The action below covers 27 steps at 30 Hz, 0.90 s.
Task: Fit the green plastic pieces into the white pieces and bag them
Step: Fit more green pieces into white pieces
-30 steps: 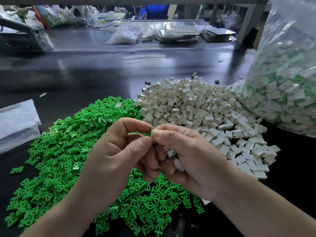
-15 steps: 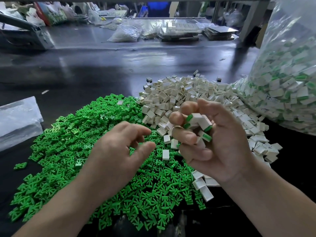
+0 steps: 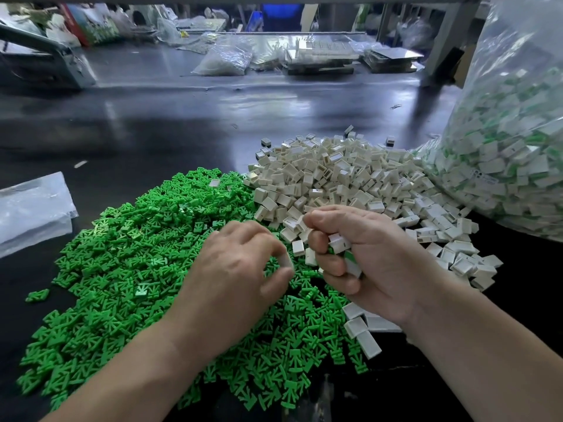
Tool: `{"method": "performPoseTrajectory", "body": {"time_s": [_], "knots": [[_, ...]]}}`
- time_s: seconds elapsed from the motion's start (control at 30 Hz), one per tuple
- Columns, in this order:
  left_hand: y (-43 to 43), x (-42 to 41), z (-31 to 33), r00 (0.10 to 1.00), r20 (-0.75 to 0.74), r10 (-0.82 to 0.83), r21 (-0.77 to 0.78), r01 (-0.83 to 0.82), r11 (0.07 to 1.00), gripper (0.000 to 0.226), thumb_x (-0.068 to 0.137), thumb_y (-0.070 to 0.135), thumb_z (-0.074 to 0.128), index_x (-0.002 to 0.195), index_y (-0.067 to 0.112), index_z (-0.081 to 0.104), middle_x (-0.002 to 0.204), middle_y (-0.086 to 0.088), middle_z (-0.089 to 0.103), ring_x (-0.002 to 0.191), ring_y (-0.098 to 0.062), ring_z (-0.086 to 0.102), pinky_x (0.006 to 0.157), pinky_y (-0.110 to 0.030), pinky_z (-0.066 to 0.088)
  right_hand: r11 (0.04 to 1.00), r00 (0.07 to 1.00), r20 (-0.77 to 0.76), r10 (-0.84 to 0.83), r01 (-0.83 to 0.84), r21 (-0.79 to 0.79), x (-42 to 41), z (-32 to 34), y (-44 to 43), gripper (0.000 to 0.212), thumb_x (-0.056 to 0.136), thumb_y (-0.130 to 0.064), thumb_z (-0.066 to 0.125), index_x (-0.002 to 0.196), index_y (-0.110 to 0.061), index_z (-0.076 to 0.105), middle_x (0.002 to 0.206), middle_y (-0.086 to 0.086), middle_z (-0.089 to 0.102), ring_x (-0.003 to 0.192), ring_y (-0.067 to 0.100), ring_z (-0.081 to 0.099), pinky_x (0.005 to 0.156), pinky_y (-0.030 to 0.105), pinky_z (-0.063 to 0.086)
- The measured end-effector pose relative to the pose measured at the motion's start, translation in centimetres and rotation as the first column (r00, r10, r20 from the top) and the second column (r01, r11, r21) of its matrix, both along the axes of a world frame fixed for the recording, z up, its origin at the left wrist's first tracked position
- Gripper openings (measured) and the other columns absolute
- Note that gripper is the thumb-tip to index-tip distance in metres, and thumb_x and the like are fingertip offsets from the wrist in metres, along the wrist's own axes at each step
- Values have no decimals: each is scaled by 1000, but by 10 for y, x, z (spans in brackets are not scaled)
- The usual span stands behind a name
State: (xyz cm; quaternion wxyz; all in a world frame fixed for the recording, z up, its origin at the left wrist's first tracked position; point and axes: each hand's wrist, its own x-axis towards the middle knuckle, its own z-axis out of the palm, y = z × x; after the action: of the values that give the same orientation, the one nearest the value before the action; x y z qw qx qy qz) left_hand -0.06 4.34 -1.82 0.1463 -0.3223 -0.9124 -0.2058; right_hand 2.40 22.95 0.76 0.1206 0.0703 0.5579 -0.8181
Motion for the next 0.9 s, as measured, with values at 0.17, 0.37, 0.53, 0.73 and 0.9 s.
{"method": "performPoseTrajectory", "body": {"time_s": [0.17, 0.37, 0.53, 0.73, 0.9], "knots": [[-4, 4, 15, 997, 66, 41, 402, -64, 913, 12, 85, 48, 63, 93, 40, 61, 104, 22, 57, 105, 2, 54, 87, -5, 35, 976, 990, 29, 141, -143, 166, 6, 0, -8, 22, 94, -42, 65, 79, -29, 75, 68, -1, 57, 42, 10, 42, 37, 16, 29], [1, 12, 16, 999, 6, -46, 435, 38, 900, 34, 85, 45, 62, 105, 17, 64, 106, 10, 61, 100, -1, 56, 88, -8, 38, 953, 956, 6, 294, -293, -82, 7, -2, -10, 24, 90, -39, 62, 75, -21, 67, 69, -1, 55, 43, 7, 45, 34, 16, 31], [-17, 2, 20, 993, 44, 110, 261, -118, 958, 41, 90, 59, 50, 113, 27, 61, 96, 16, 60, 88, 0, 55, 74, -15, 41, 967, 986, -30, 165, -167, -190, 3, -1, -5, 11, 84, -22, 67, 79, -18, 58, 75, 4, 60, 43, 8, 48, 31, 15, 32], [-30, -4, 13, 957, 72, 280, -333, -242, 911, 64, 79, 78, 32, 111, 33, 63, 92, 12, 59, 85, -12, 53, 81, -36, 43, 982, 997, -32, 63, -68, -175, 1, -4, -3, 15, 79, -22, 78, 81, -20, 63, 72, 4, 59, 44, 10, 46, 33, 17, 32], [-23, -6, 13, 973, 31, 230, -268, -213, 939, 26, 86, 52, 58, 99, 33, 70, 86, 13, 60, 80, -13, 56, 77, -36, 42, 993, 1000, 6, 18, -17, -116, 0, -8, -4, 22, 72, -19, 75, 91, -15, 65, 73, 5, 59, 49, 12, 47, 33, 17, 30]]}}
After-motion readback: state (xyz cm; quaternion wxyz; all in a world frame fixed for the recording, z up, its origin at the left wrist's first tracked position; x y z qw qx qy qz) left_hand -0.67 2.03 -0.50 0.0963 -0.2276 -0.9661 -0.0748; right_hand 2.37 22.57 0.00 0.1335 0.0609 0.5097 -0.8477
